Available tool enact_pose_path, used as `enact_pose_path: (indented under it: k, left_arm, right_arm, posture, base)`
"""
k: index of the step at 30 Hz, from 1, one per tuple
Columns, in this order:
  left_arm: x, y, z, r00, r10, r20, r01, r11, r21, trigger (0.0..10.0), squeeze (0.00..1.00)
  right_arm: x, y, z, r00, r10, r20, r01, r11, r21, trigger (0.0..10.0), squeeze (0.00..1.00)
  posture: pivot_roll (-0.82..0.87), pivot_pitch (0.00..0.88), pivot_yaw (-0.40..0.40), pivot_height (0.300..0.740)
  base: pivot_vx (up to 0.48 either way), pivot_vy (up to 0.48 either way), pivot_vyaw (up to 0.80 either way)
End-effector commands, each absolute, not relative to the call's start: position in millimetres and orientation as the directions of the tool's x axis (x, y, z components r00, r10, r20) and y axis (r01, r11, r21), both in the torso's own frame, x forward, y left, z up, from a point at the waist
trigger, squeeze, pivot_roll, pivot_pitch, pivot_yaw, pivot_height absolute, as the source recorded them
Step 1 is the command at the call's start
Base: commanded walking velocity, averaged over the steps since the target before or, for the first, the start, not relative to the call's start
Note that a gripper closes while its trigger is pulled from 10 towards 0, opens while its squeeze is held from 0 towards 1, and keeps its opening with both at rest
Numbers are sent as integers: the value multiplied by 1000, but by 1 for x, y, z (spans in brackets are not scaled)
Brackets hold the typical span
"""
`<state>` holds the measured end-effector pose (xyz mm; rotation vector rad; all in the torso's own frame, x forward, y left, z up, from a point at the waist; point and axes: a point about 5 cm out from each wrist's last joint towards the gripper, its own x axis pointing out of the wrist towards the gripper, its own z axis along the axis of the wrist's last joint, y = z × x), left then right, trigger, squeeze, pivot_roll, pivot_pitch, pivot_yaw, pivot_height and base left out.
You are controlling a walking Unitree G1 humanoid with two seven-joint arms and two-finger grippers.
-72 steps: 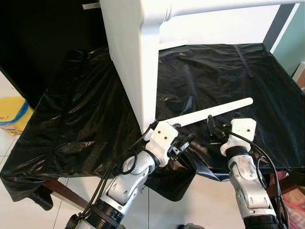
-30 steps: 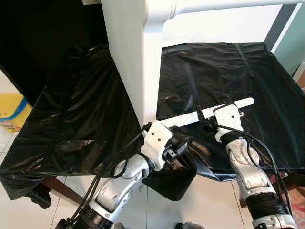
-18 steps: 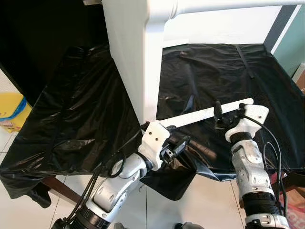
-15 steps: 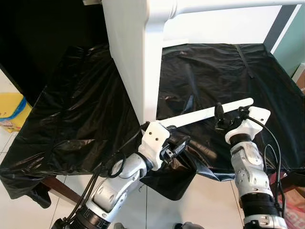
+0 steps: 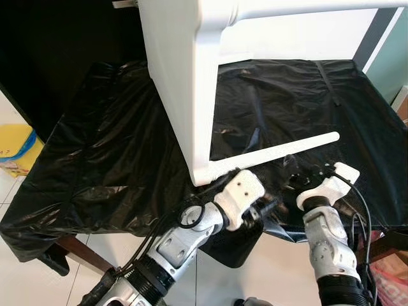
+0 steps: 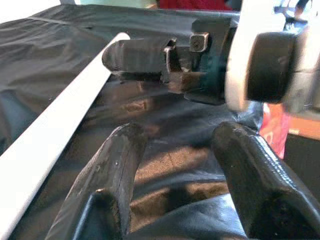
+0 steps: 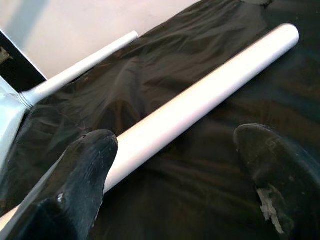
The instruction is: Building children table
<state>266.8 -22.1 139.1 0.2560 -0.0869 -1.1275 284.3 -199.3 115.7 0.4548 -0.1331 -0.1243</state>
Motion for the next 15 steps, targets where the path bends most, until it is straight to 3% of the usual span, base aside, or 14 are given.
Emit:
enact_pose_path:
  k: [1, 7, 11, 15]
  left_arm:
    - [269, -34, 134, 414, -907, -78, 873, 371, 316, 10000, 0]
    - [276, -36, 132, 446, -892, -77, 850, 395, 349, 10000, 0]
    - [308, -38, 146, 562, -826, -25, 768, 511, 386, 10000, 0]
    - [320, -38, 155, 609, -793, 7, 727, 562, 393, 10000, 0]
  right_arm:
    - [273, -204, 115, 982, -168, 82, 106, 862, 496, 10000, 0]
    - [266, -205, 116, 981, -174, 81, 109, 851, 513, 10000, 0]
    - [254, -201, 117, 983, -170, 76, 105, 844, 526, 10000, 0]
    - [248, -200, 117, 983, -167, 72, 104, 840, 532, 10000, 0]
  posture:
    - [-225, 107, 12, 740]
    - [-243, 112, 19, 740]
    - [-267, 122, 28, 740]
    - [-276, 123, 32, 740]
  base:
    - [0, 0, 0]
    - [0, 0, 0]
    - [0, 0, 0]
    - [0, 0, 0]
